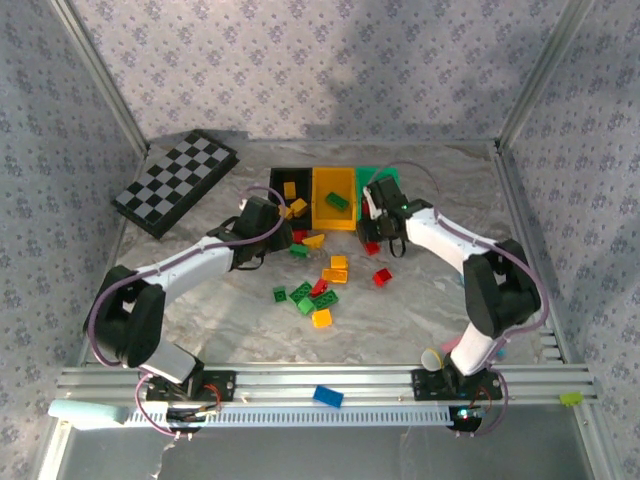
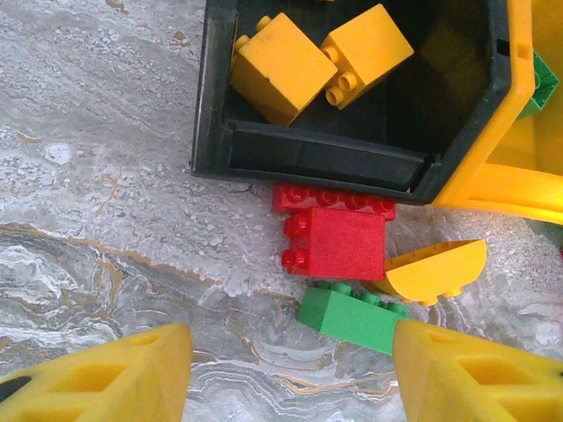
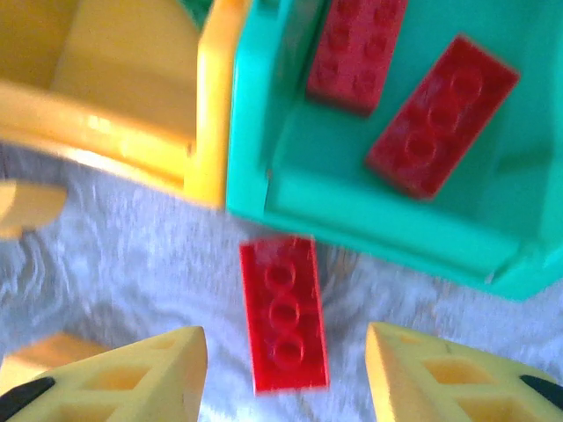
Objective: Sort the legos into containers by color
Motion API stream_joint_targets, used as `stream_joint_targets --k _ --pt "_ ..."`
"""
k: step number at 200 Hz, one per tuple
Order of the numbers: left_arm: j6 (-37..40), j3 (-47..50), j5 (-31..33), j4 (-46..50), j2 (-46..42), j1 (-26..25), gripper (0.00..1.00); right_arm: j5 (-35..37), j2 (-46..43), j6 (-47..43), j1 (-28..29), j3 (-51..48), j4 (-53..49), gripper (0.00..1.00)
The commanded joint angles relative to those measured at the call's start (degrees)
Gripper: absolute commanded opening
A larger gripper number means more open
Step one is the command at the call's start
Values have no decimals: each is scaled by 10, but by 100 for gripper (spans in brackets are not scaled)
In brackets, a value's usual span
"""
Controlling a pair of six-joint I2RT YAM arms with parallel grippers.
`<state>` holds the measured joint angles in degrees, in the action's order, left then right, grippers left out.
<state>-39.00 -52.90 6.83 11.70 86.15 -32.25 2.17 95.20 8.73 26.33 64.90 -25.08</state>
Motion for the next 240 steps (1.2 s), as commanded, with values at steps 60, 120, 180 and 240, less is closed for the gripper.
stream_joint_targets --k 60,120,180,240 --pt "8 -18 -35 -40 37 -2 62 13 -52 47 23 -100 -28 57" --pt "13 0 -11 -12 -6 -3 62 -10 68 13 -4 10 10 57" --pt "11 21 7 -10 -26 -1 62 3 108 13 5 13 22 48" --pt "14 8 2 -10 -16 -1 62 30 55 2 26 -12 21 25"
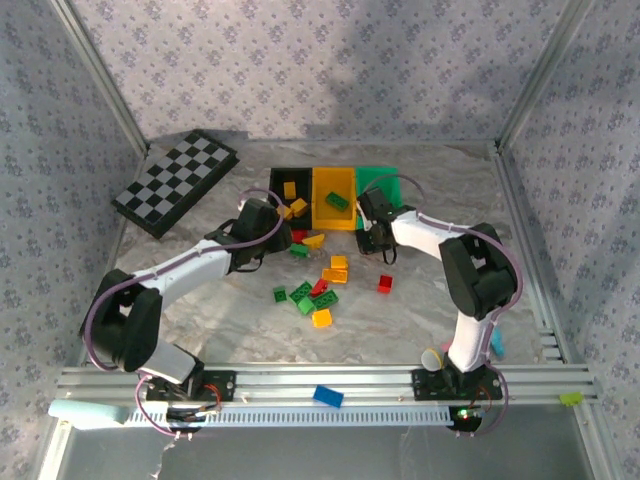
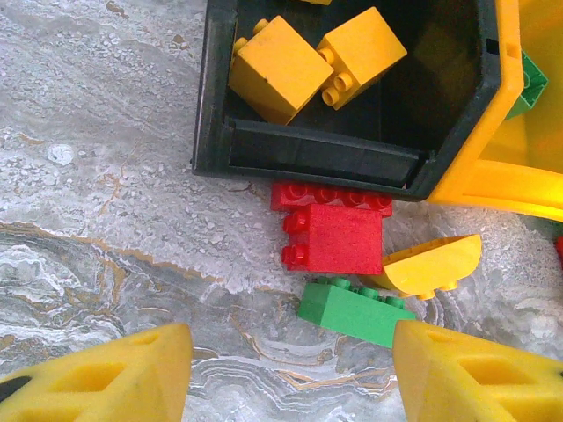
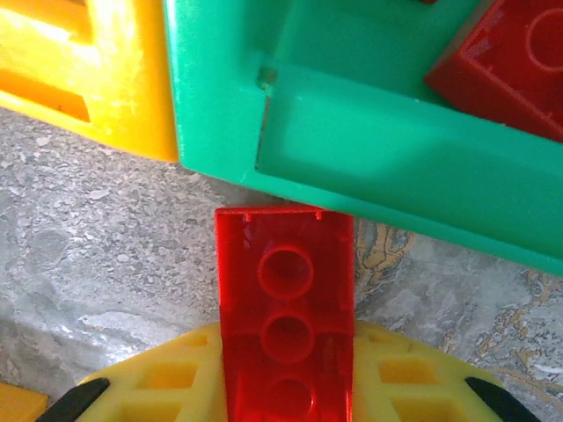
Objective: Sort the legos into containers by color
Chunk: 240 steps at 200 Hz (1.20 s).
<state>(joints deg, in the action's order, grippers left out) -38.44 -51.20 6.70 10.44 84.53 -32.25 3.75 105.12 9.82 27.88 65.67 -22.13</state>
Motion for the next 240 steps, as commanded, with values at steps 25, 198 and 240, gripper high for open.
stream_joint_targets --k 25,198,240 --pt "5 -7 3 0 3 -1 62 20 -120 -14 16 -50 1 25" --pt "9 -2 11 8 -16 0 62 -16 -65 -3 -67 103 -15 56" --pt "13 -8 2 -6 -5 0 62 11 -185 20 -12 -21 -92 56"
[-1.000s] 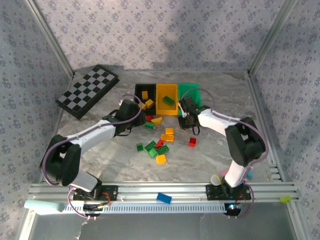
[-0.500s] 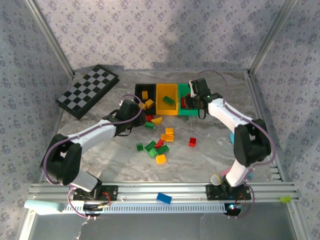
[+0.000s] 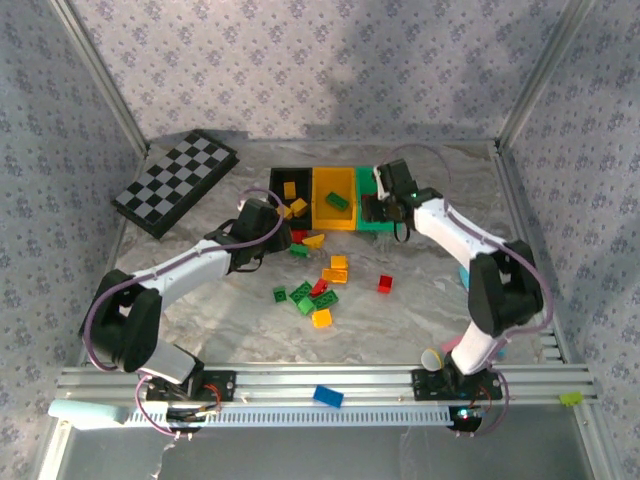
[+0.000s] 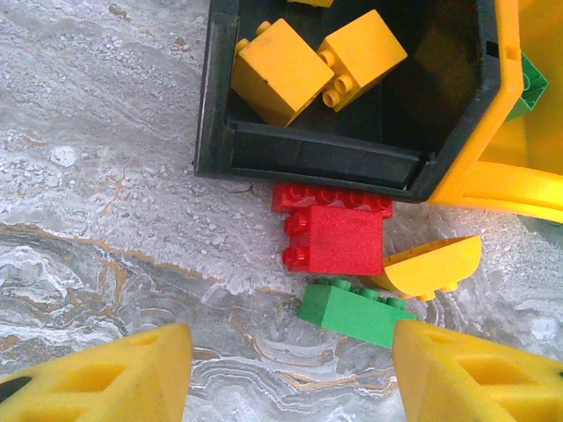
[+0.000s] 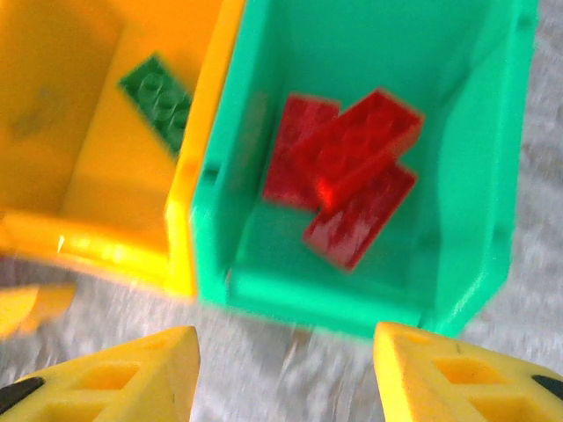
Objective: Sort the legos into containers by color
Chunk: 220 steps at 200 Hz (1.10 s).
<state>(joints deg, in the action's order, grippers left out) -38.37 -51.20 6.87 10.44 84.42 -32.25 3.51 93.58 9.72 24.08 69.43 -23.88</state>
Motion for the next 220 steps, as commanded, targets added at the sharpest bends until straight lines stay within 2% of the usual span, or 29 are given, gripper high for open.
stream_joint_targets --k 1,28,58,85,127,163,220 --pt "13 -8 0 -7 -3 0 62 13 -73 23 27 -62 -77 56" --pt "15 -13 -9 -20 10 1 62 32 -138 62 58 -122 -132 57" --pt "13 -16 -28 -36 22 0 62 34 -156 114 83 -169 -153 57" --pt "12 -14 -34 -37 19 -1 62 45 -149 149 110 -196 -152 56" --pt "8 5 -24 -36 1 1 62 83 -125 163 116 -205 -157 56" --pt "6 11 -26 -37 -1 1 62 52 -95 166 121 -201 -115 55" --pt "6 17 -18 -31 -8 1 62 45 -64 168 127 -191 -82 55"
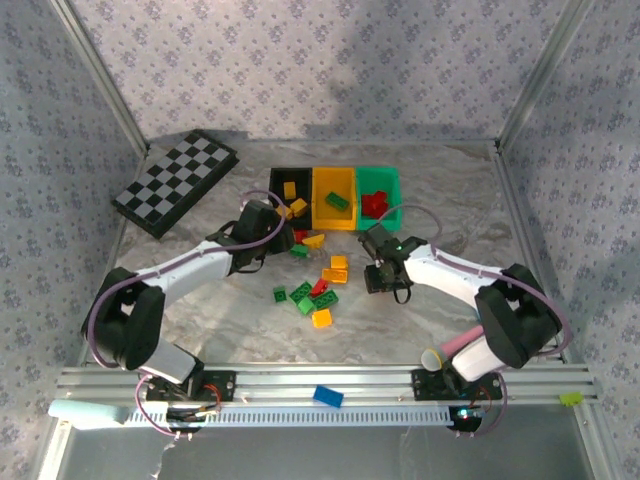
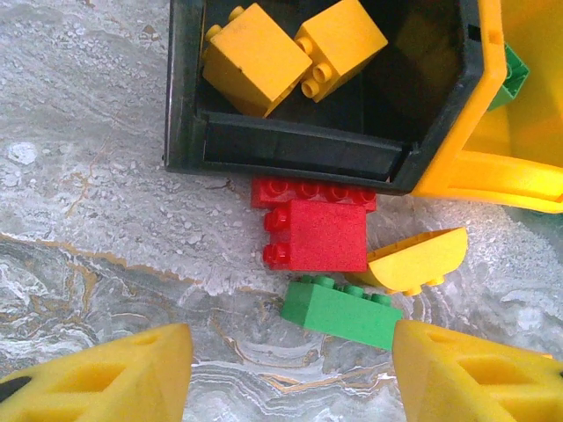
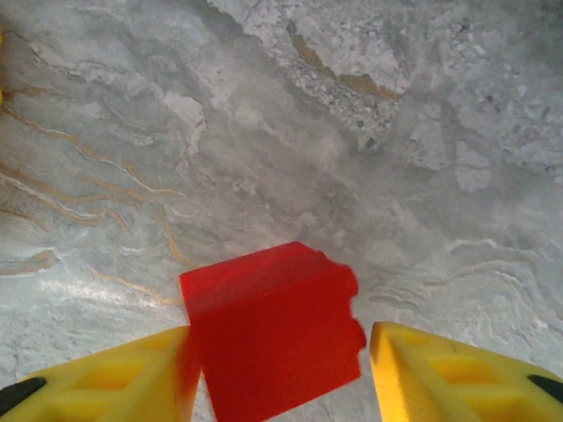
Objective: Sort the legos into containers by color
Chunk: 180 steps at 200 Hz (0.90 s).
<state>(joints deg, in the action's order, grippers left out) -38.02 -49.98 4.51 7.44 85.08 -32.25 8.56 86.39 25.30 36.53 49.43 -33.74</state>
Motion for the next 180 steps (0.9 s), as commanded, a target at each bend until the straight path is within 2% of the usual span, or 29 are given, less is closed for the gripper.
stream_joint_targets --k 1,59,69,86,95,115,145,180 --pt "3 4 5 -1 -15 1 62 -5 8 13 3 9 17 55" --pt "1 10 9 0 -20 1 62 -17 54 -8 -5 25 34 54" --pt "2 10 12 3 -22 1 62 -18 55 -9 -4 23 35 50" --pt "2 12 16 2 -25 2 62 -14 48 -11 -5 23 32 36" --pt "1 14 15 1 -25 2 62 -10 42 -14 -5 25 28 33" --pt "0 12 11 -3 -19 2 62 -9 31 -22 -13 41 21 32" --pt "-2 8 0 -5 -11 2 62 -26 28 -53 -62 89 37 33" --pt "-6 9 -3 0 -14 2 62 -37 71 -83 -118 181 68 33"
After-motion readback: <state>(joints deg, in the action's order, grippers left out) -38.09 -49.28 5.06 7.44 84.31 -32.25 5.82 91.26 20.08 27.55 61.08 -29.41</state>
